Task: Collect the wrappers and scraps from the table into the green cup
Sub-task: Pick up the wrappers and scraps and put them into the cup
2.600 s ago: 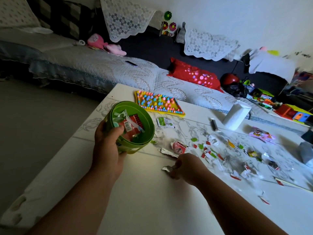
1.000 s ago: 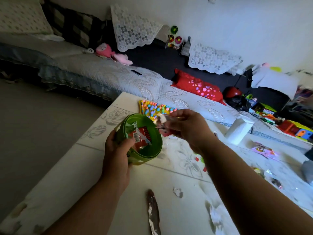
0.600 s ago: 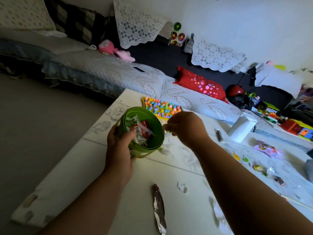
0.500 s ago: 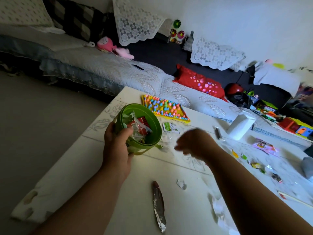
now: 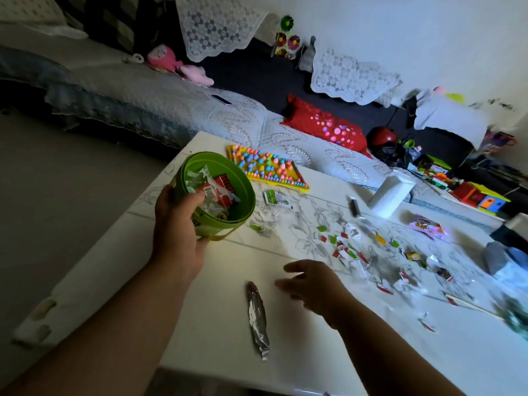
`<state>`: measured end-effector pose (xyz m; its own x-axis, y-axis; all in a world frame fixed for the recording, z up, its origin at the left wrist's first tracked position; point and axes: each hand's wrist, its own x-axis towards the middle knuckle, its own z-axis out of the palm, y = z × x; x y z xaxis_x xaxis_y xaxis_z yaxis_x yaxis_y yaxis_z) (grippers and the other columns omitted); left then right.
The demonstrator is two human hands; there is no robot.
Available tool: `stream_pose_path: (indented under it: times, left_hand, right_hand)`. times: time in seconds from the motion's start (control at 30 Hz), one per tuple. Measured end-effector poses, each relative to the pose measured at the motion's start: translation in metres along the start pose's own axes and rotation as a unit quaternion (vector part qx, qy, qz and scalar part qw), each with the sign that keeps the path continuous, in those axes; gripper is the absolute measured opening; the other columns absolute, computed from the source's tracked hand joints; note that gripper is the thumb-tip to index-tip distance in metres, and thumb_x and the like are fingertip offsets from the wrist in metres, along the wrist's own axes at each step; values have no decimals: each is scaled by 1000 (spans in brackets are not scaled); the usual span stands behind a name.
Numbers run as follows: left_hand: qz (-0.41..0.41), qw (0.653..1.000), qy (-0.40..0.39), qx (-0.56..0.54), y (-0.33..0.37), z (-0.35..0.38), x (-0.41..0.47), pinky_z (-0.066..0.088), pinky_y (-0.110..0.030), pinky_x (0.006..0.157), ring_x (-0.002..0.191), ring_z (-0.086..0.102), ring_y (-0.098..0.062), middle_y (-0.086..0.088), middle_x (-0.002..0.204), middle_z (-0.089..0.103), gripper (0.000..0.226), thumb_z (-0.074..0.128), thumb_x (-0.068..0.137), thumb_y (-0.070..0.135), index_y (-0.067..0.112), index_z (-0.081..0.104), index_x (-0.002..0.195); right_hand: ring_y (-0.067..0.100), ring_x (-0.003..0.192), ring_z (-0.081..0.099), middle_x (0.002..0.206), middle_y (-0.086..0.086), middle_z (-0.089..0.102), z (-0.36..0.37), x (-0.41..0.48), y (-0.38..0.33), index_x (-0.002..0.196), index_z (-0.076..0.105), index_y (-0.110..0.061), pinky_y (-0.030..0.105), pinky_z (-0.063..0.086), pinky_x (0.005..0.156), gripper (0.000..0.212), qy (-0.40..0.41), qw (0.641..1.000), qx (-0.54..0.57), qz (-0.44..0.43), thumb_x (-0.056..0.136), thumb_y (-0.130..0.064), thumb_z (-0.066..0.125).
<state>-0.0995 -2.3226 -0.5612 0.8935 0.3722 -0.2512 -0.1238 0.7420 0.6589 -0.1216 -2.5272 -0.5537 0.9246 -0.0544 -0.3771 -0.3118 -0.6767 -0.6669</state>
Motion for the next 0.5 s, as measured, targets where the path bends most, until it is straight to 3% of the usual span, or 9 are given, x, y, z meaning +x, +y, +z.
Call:
stream_pose_path:
  times: [0.07, 0.1, 0.17, 0.23, 0.4, 0.5]
  left_hand:
    - [1, 1000, 0, 5, 0, -1, 0, 54, -42, 84, 117, 62, -26, -1, 134, 62, 54, 59, 91, 13, 32, 52, 141]
    - [2, 1000, 1, 8, 0, -2, -1, 54, -42, 84, 118, 62, -26, -2, 135, 62, 54, 60, 91, 13, 32, 51, 141]
    - [5, 1000, 4, 10, 0, -2, -2, 54, -42, 82, 118, 61, -27, -2, 136, 61, 55, 59, 91, 13, 32, 51, 141]
    - [9, 1000, 3, 11, 0, -2, -3, 54, -41, 80, 116, 62, -26, -2, 135, 61, 54, 59, 91, 13, 32, 51, 141]
    - [8, 1000, -2, 8, 2, -5, -3, 55, -43, 83, 116, 62, -26, -2, 134, 62, 54, 59, 92, 11, 31, 51, 141]
    - [7, 1000, -3, 3, 4, -6, -3, 55, -46, 89, 117, 62, -27, -3, 136, 61, 54, 59, 92, 11, 31, 51, 142]
  right_hand:
    - [7, 58, 58, 79, -1, 66, 13, -15, -8, 115, 64, -16, 9, 39, 40, 37, -63, 998, 10, -7, 80, -25, 74]
    - [6, 59, 59, 80, -2, 66, 22, -20, -9, 117, 64, -18, 9, 42, 45, 40, -78, 996, -25, -16, 79, -26, 74]
    - [9, 80, 65, 99, 0, 67, 40, -24, -7, 124, 59, -25, 17, 53, 67, 51, -63, 989, -131, -37, 76, -29, 76]
    - [14, 97, 62, 112, -1, 64, 46, -24, -9, 124, 56, -26, 26, 53, 81, 55, -15, 980, -194, -35, 74, -33, 77]
    - [11, 69, 63, 75, -2, 67, 40, -18, -12, 85, 71, -17, 25, 55, 73, 15, -38, 985, -167, -28, 82, -32, 69]
    - [10, 58, 60, 71, 0, 69, 35, -14, -10, 74, 70, -17, 19, 51, 57, 15, -7, 982, -182, -57, 82, -30, 66]
